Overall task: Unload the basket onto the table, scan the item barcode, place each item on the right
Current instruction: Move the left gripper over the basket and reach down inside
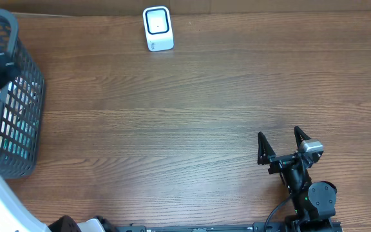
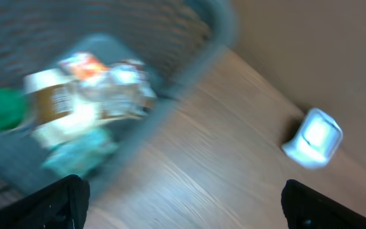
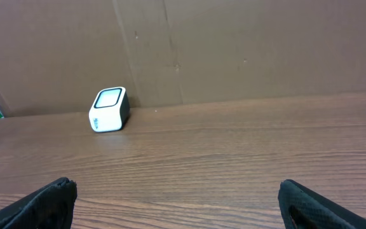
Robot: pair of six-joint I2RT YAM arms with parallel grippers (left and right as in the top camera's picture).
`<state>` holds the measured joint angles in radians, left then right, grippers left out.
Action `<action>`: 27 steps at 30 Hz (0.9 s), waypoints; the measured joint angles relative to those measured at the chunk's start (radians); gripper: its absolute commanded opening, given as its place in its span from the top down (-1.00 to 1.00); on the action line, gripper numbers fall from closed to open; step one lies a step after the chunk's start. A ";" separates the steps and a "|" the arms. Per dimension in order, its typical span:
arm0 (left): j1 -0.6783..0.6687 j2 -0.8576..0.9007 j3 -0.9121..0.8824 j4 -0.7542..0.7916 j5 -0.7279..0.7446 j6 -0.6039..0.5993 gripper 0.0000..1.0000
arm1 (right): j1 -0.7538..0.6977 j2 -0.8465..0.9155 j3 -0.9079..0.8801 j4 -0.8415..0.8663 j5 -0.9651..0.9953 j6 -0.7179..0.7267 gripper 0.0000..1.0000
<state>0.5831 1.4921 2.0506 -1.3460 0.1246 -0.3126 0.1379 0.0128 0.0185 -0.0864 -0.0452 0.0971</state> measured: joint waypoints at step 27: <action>0.179 0.365 -0.011 -0.018 -0.366 -0.078 -0.94 | 0.000 0.000 0.000 -0.001 0.000 0.000 -1.00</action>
<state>0.7620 1.8572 2.0392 -1.3636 -0.2413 -0.3908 0.1379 0.0128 0.0185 -0.0872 -0.0456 0.0967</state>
